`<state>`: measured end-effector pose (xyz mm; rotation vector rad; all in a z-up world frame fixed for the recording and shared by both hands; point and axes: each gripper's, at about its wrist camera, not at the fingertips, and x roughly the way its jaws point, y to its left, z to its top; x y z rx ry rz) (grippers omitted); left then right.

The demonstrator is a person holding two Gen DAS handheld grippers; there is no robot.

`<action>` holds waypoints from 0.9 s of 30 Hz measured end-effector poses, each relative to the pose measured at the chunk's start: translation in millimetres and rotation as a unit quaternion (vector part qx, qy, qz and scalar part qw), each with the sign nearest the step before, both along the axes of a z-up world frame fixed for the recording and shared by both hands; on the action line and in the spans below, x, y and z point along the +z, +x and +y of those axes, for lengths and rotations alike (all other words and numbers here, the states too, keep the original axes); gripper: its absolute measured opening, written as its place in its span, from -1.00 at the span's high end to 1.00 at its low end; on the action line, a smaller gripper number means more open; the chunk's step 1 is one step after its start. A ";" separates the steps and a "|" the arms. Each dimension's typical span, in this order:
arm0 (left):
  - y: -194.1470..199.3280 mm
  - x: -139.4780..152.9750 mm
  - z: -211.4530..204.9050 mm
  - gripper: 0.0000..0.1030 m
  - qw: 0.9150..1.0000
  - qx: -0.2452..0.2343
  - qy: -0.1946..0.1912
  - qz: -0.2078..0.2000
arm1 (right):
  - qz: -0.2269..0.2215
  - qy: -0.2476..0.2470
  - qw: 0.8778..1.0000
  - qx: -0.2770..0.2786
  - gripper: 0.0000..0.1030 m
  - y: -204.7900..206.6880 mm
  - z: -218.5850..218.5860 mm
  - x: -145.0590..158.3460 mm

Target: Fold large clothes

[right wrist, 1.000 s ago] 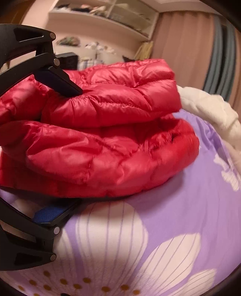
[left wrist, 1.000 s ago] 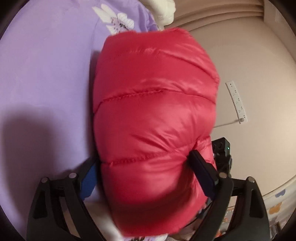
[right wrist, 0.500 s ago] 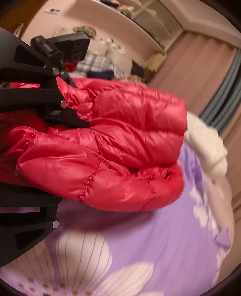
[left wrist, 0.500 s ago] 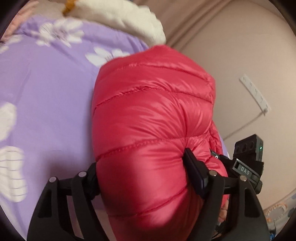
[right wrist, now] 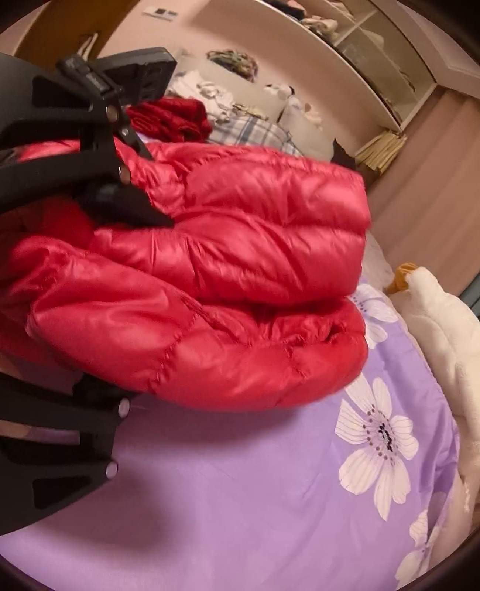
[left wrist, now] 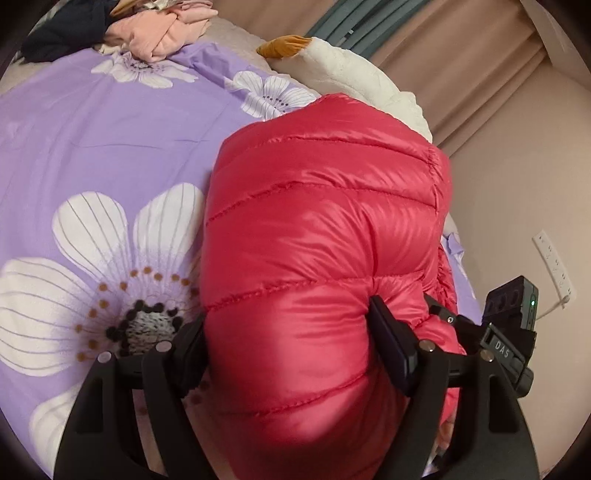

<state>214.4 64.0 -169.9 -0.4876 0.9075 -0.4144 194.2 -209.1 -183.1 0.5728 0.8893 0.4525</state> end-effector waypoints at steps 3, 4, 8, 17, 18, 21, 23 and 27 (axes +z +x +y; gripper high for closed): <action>-11.6 34.1 2.7 -0.49 0.998 0.025 0.055 -0.033 | -0.001 0.016 1.000 -0.011 -0.34 -5.1 -6.2 5.7; -19.4 44.6 3.2 -0.48 0.995 0.047 0.070 -0.055 | 0.004 0.021 1.000 -0.017 -0.39 -7.2 -8.0 7.4; -41.6 78.6 8.2 -0.51 0.981 0.080 0.129 -0.119 | 0.005 -0.020 0.999 -0.050 -0.54 -21.0 -24.5 26.7; -57.9 82.6 0.7 -0.51 0.989 0.072 0.120 -0.055 | -0.031 -0.072 0.994 -0.075 -0.61 -49.2 -28.5 84.6; -68.8 94.1 4.4 -0.51 0.988 0.079 0.112 -0.072 | -0.042 -0.070 0.994 -0.075 -0.73 -55.6 -29.3 94.6; -90.6 117.7 12.6 -0.81 0.983 0.099 0.120 -0.097 | -0.065 -0.079 0.992 -0.071 -0.81 -74.0 -25.6 116.4; -107.9 134.2 20.1 -1.00 0.983 0.100 0.093 -0.126 | -0.082 -0.092 0.990 -0.066 -0.85 -85.2 -19.6 132.0; -137.7 160.9 34.2 -1.00 0.982 0.101 0.031 -0.155 | -0.127 -0.129 0.981 -0.069 -0.96 -117.9 -7.0 162.6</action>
